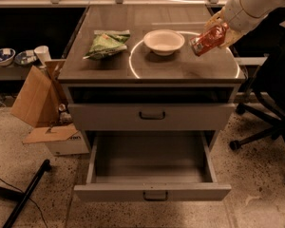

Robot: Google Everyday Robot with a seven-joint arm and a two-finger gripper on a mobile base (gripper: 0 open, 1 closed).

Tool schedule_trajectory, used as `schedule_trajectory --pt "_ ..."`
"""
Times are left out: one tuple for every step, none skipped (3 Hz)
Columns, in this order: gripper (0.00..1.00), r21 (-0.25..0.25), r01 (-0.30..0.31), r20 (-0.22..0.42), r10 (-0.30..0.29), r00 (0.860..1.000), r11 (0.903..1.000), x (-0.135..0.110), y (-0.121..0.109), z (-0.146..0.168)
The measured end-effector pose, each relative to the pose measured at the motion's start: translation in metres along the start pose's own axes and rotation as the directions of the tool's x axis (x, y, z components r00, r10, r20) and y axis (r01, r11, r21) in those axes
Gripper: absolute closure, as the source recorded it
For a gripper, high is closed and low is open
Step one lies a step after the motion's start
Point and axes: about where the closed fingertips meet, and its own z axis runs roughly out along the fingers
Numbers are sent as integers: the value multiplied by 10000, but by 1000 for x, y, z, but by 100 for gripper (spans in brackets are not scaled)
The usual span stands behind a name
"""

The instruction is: Pick coke can from middle drawer and place on counter

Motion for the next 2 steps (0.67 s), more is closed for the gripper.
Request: schedule_trajectory --pt "81 17 -255 -63 255 9997 9997 0 5 4" --pt "59 21 -395 -107 395 9992 9992 0 8 5"
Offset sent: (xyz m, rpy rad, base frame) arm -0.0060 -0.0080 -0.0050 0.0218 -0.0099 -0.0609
